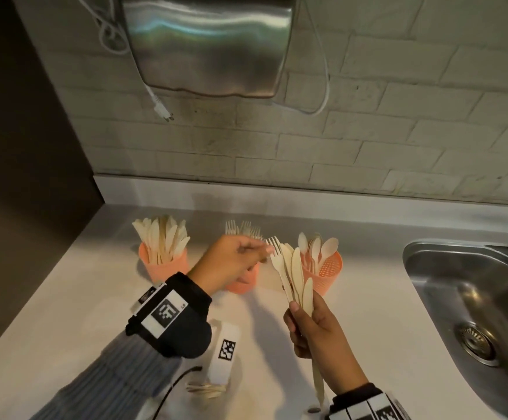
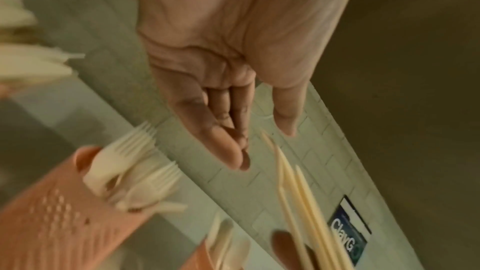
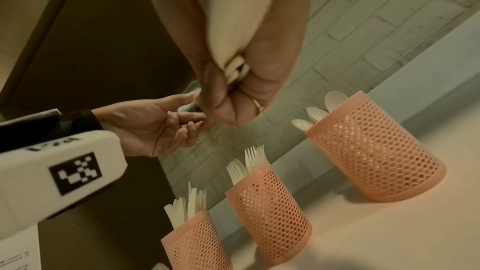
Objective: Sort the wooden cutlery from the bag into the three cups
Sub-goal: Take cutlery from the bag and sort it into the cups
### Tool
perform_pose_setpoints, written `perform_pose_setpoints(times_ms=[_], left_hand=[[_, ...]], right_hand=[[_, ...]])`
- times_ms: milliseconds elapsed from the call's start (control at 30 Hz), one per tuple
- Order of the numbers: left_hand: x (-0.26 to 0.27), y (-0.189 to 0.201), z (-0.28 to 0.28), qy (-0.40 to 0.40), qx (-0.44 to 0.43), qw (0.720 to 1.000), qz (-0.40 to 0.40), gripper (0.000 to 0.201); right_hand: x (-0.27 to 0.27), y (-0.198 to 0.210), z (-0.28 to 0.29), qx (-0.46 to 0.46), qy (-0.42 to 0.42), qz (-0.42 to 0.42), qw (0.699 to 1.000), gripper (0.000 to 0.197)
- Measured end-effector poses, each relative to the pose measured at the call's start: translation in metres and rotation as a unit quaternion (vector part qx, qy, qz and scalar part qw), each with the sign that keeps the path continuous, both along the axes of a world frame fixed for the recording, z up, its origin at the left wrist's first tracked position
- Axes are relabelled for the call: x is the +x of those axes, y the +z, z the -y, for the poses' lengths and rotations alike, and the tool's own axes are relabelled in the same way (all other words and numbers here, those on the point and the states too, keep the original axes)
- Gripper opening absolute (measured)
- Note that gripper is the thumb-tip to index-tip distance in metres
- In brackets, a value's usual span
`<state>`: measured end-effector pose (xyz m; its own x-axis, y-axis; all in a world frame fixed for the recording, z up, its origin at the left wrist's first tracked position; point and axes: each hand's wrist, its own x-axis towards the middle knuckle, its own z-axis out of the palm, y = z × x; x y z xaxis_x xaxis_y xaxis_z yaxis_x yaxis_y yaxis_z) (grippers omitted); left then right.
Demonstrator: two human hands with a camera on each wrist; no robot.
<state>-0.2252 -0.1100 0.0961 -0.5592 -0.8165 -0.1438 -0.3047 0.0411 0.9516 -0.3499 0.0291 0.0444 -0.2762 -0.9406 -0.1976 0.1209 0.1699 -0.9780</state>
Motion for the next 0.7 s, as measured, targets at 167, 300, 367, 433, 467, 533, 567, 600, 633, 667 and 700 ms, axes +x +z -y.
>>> perform_pose_setpoints(times_ms=[167, 300, 367, 433, 467, 533, 567, 600, 633, 667, 700], left_hand=[[0.014, -0.004, -0.001, 0.050, -0.013, 0.999, -0.016, 0.018], [0.058, 0.015, 0.020, 0.179, -0.019, 0.979, -0.095, 0.008], [0.081, 0.027, 0.034, 0.252, -0.047, 0.959, -0.117, 0.007], [0.093, 0.034, 0.044, 0.288, -0.070, 0.945, -0.140, 0.006], [0.092, 0.034, 0.047, 0.294, -0.073, 0.941, -0.150, 0.005], [0.079, 0.027, 0.051, 0.294, -0.072, 0.942, -0.149, 0.006], [0.069, 0.021, 0.051, 0.286, -0.069, 0.946, -0.137, 0.009], [0.058, 0.013, 0.051, 0.274, -0.060, 0.952, -0.122, 0.012], [0.048, 0.003, 0.051, 0.256, -0.047, 0.960, -0.103, 0.014], [0.039, -0.008, 0.052, 0.236, -0.033, 0.968, -0.074, 0.016], [0.031, -0.015, 0.050, 0.214, -0.024, 0.976, -0.035, 0.018]], right_hand=[[0.010, 0.000, 0.008, -0.007, 0.036, -0.016, 0.999, 0.011], [0.017, -0.005, 0.017, 0.005, -0.002, 0.005, 1.000, 0.016], [0.020, -0.008, 0.020, 0.018, -0.024, 0.013, 0.999, 0.017], [0.020, -0.010, 0.021, 0.032, -0.034, 0.028, 0.999, 0.021], [0.020, -0.010, 0.022, 0.037, -0.038, 0.040, 0.998, 0.024], [0.020, -0.008, 0.021, 0.040, -0.042, 0.067, 0.996, 0.029], [0.020, -0.007, 0.020, 0.031, -0.040, 0.078, 0.996, 0.029], [0.020, -0.006, 0.019, 0.020, -0.038, 0.081, 0.996, 0.028], [0.020, -0.005, 0.018, 0.009, -0.036, 0.078, 0.996, 0.026], [0.020, -0.004, 0.016, -0.002, -0.033, 0.068, 0.997, 0.025], [0.019, -0.003, 0.015, -0.017, -0.032, 0.051, 0.998, 0.023]])
